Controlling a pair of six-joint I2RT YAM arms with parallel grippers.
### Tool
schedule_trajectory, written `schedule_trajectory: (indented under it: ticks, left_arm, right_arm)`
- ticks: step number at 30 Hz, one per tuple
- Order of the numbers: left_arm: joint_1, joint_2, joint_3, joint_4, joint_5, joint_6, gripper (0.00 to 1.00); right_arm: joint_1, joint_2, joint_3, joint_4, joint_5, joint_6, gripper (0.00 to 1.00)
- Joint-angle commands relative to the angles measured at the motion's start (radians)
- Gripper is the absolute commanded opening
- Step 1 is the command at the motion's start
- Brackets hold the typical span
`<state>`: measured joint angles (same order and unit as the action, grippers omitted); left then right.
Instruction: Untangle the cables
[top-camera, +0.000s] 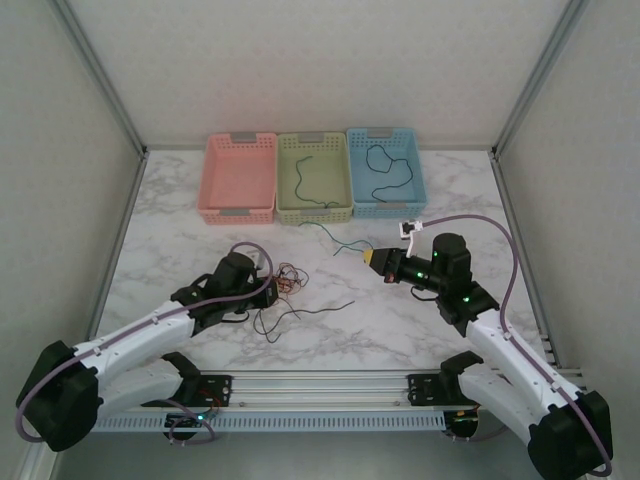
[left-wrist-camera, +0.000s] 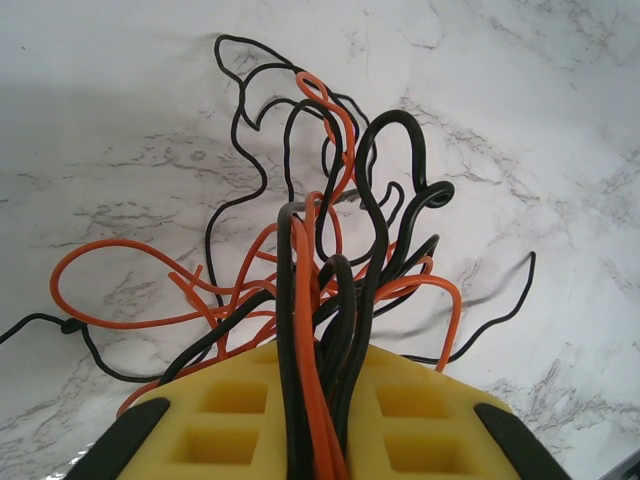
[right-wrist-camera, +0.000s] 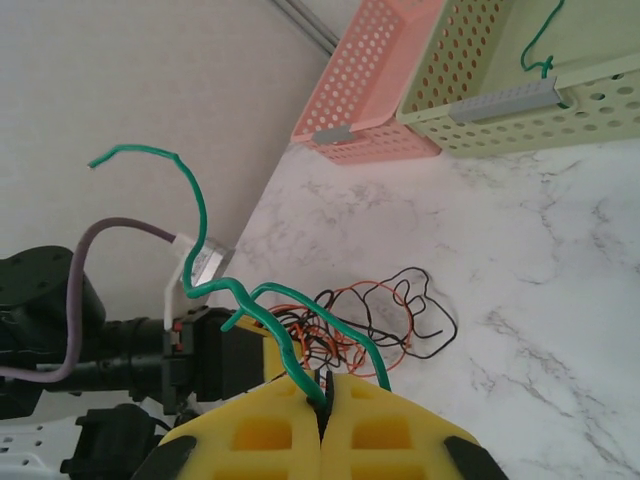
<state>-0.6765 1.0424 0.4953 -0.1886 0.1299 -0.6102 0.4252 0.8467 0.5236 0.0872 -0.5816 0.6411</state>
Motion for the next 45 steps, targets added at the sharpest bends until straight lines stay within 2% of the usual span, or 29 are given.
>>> schedule_trajectory:
  ticks: [1,4,10,12,14,18,25,31,34,40,42,45]
  left_arm:
    - [0.006,0.027,-0.005,0.037,0.020,-0.011,0.00]
    - [0.006,0.048,-0.002,0.047,0.028,-0.010,0.00]
    - [0.006,0.074,0.009,0.053,0.033,-0.005,0.00]
    - [0.006,0.080,0.009,0.063,0.033,-0.008,0.00]
    - [0.005,0.087,0.009,0.069,0.037,-0.011,0.00]
    - [0.006,0.091,0.017,0.063,0.039,-0.002,0.00]
    - [0.006,0.107,0.009,0.072,0.045,-0.006,0.00]
    - [0.006,0.099,0.021,0.055,0.044,-0.001,0.00]
    - [0.006,0.086,0.031,0.031,0.039,0.010,0.00]
    - [0.006,0.064,0.001,0.040,0.032,-0.001,0.00]
    - [0.006,0.059,-0.007,0.043,0.036,-0.005,0.00]
    - [0.006,0.037,-0.009,0.023,0.028,0.002,0.00]
  right_arm:
    - [-0.005,-0.006,0.036,0.020,-0.032,0.027,0.00]
    - [-0.005,0.007,0.047,0.036,-0.026,0.116,0.00]
    - [0.001,0.066,0.136,0.094,-0.025,0.540,0.00]
    - [0.008,0.053,0.138,0.114,0.009,0.622,0.00]
    - [0.009,0.035,0.145,0.058,0.066,0.698,0.00]
    - [0.009,0.018,0.149,0.058,0.122,0.784,0.00]
    - [0.009,0.118,0.203,0.066,0.175,0.824,0.00]
    - [0.010,0.291,0.372,-0.061,0.292,0.729,0.00]
    - [0.011,0.429,0.515,-0.164,0.317,0.686,0.00]
    - [0.012,0.743,0.761,-0.190,0.291,0.664,0.00]
    - [0.016,0.856,0.909,-0.317,0.316,0.620,0.00]
    - [0.018,0.994,1.063,-0.375,0.312,0.583,0.00]
